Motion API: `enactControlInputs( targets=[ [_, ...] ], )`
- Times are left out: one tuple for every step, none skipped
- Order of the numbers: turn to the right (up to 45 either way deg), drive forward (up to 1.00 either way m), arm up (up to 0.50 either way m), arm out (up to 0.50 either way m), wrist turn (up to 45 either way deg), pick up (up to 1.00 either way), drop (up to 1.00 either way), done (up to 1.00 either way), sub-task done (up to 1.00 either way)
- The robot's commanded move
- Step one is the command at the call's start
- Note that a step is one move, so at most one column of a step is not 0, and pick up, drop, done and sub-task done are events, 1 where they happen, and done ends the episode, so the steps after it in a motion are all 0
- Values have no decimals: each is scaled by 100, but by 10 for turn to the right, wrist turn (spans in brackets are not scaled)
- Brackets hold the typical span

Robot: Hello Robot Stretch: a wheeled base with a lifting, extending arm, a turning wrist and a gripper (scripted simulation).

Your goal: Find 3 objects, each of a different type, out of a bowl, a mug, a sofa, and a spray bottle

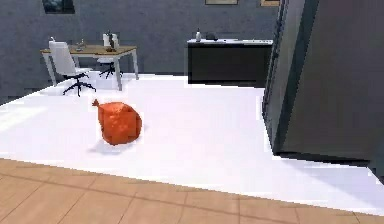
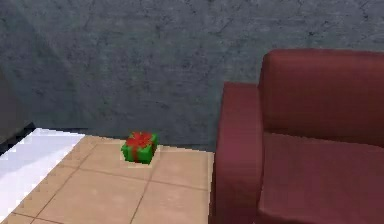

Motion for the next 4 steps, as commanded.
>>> enactControlInputs(
  targets=[
    [0,100,0,0,0,0,0,0,0],
    [0,100,0,0,0,0,0,0,0],
    [-60,0,0,0,0,0,0,0,0],
    [0,60,0,0,0,0,0,0,0]
  ],
)
